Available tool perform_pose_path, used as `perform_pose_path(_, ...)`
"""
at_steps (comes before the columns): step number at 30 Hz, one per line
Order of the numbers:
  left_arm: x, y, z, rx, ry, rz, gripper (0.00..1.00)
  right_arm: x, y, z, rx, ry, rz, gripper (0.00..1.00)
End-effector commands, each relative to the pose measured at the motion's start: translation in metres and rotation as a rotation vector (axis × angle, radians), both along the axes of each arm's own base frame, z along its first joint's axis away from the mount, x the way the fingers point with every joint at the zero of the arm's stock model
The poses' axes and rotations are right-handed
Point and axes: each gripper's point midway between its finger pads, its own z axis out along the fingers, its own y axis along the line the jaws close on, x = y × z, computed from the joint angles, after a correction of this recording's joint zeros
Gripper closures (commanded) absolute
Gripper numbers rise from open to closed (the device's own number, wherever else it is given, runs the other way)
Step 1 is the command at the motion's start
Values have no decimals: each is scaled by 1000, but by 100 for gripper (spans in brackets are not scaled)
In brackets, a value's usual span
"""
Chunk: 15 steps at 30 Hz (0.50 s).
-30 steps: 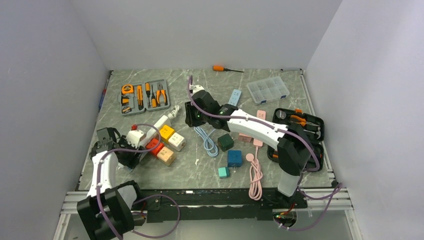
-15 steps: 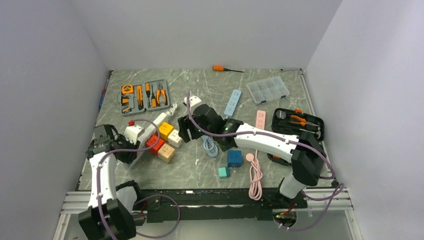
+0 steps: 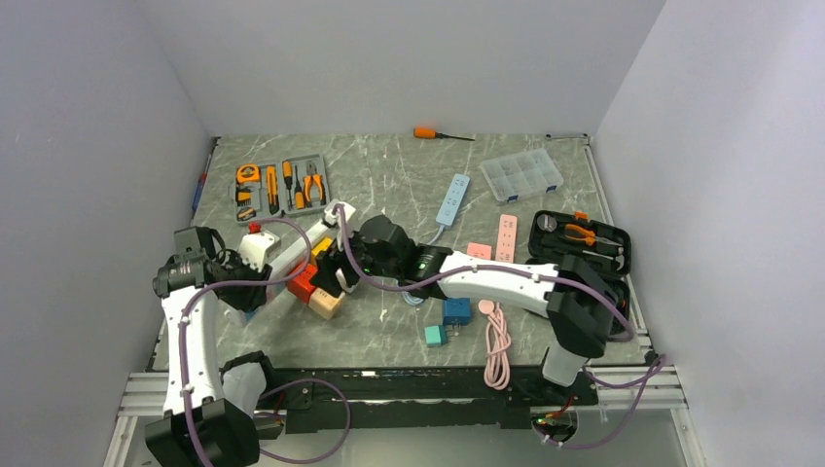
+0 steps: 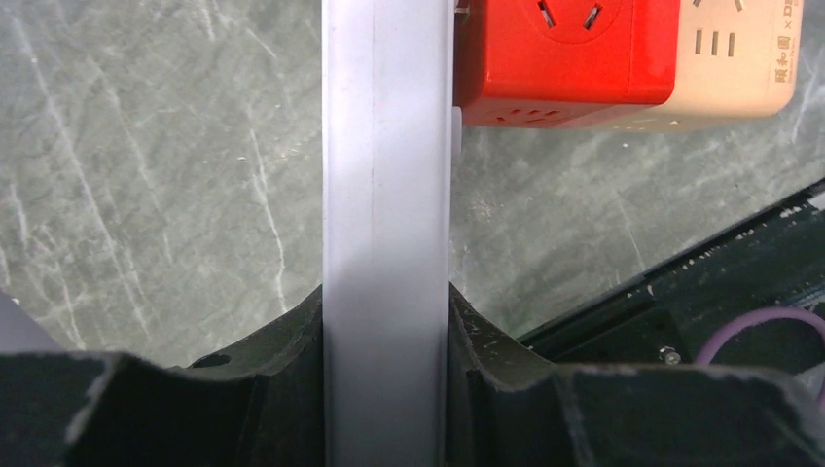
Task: Pull the plug off the socket
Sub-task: Pick up the socket from the center of the board, then remove the plug from the socket.
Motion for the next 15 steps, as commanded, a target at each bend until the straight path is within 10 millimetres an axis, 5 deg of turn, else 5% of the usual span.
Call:
perform_pose_path(1, 21, -26, 34, -109, -159, -78, 98, -12, 36, 11, 54, -25, 157, 25)
perform_pose_path(8, 19, -27, 38, -103, -166, -88, 98, -12, 52, -25, -20, 14, 174, 22)
perform_pose_path(15, 19, -28, 37, -105, -167, -87, 98, -4, 51, -45, -60, 18, 127, 5)
